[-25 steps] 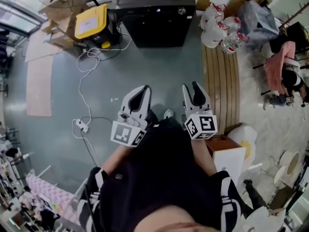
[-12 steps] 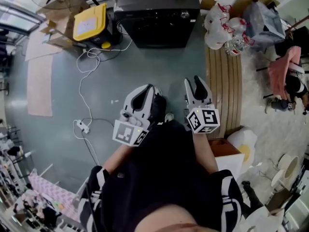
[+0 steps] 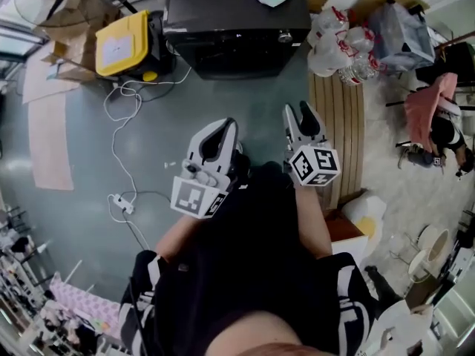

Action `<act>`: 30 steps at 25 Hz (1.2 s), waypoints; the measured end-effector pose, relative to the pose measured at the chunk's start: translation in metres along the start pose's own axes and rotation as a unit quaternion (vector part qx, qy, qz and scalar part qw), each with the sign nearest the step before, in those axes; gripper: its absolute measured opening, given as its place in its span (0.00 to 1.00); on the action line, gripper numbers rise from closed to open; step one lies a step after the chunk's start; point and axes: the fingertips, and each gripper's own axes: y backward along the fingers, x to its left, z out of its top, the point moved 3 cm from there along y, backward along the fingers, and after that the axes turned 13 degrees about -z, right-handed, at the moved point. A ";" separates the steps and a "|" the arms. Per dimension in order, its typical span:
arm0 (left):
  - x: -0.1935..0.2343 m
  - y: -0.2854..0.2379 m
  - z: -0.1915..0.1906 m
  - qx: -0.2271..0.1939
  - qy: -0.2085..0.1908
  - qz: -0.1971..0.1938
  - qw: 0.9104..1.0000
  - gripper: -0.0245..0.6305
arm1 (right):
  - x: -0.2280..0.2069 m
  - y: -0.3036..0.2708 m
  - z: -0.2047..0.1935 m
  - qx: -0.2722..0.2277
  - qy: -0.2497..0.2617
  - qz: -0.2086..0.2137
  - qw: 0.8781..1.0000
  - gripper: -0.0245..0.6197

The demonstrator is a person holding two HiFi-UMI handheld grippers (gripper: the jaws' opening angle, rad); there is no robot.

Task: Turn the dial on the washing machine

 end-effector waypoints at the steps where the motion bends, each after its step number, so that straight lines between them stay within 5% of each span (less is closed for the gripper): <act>1: 0.008 -0.006 -0.002 0.002 -0.001 0.001 1.000 0.07 | -0.003 -0.015 -0.002 0.004 -0.002 -0.005 1.000 0.35; 17: 0.102 -0.139 -0.108 0.048 0.045 0.047 0.997 0.07 | -0.111 -0.282 -0.068 0.104 -0.003 -0.028 0.994 0.45; 30: 0.145 -0.172 -0.196 0.059 0.073 0.081 0.992 0.07 | -0.169 -0.413 -0.138 0.147 -0.022 -0.026 0.989 0.53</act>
